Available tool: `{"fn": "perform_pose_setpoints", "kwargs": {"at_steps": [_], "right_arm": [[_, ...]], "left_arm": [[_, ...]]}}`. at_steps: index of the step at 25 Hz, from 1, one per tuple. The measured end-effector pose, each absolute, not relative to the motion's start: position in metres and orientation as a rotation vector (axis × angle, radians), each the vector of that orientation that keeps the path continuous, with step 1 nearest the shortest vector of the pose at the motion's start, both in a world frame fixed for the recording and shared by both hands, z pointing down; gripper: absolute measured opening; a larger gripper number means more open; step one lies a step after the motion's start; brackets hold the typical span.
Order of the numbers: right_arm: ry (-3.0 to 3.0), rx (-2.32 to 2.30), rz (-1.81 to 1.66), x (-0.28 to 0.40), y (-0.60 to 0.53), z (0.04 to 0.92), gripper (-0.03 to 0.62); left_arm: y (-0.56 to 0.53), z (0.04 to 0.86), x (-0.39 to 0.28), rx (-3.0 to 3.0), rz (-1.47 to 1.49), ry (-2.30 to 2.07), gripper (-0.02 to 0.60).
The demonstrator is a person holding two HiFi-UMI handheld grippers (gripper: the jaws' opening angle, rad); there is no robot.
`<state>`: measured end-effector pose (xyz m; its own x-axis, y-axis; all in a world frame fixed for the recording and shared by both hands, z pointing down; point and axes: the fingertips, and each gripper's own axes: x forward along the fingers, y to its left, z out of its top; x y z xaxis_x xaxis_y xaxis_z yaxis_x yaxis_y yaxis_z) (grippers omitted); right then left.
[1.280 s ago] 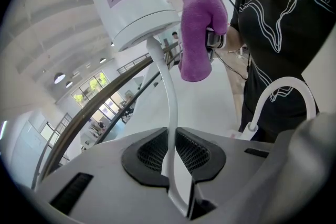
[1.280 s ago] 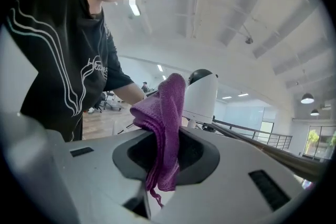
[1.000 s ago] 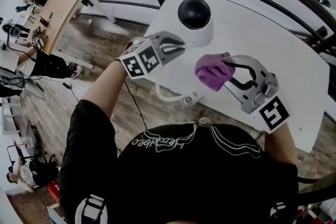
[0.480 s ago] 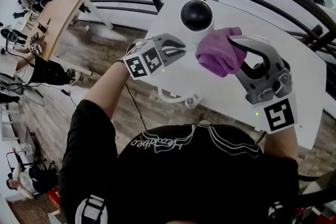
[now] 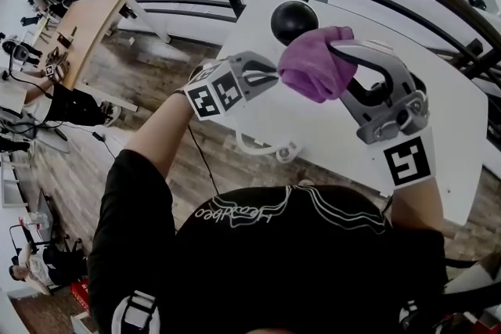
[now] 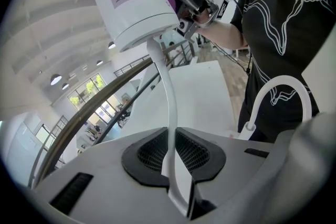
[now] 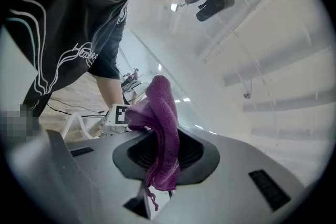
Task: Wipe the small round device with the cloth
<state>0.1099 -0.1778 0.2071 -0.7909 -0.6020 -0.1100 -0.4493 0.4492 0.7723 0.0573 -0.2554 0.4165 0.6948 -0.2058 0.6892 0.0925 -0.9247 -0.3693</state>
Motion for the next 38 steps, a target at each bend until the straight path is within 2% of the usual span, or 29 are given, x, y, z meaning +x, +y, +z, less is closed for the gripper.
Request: {"fn": "perform_pose_setpoints", "kwargs": {"at_steps": [32, 38], "right_arm": [[-2.717, 0.603, -0.903, 0.105, -0.177, 0.283, 0.066], [-2.726, 0.572, -0.851, 0.126, -0.169, 0.305, 0.067]], "left_arm": [[-0.264, 0.402, 0.057, -2.558, -1.135, 0.194, 0.055], [-0.260, 0.399, 0.059, -2.546, -1.135, 0.209, 0.057]]}}
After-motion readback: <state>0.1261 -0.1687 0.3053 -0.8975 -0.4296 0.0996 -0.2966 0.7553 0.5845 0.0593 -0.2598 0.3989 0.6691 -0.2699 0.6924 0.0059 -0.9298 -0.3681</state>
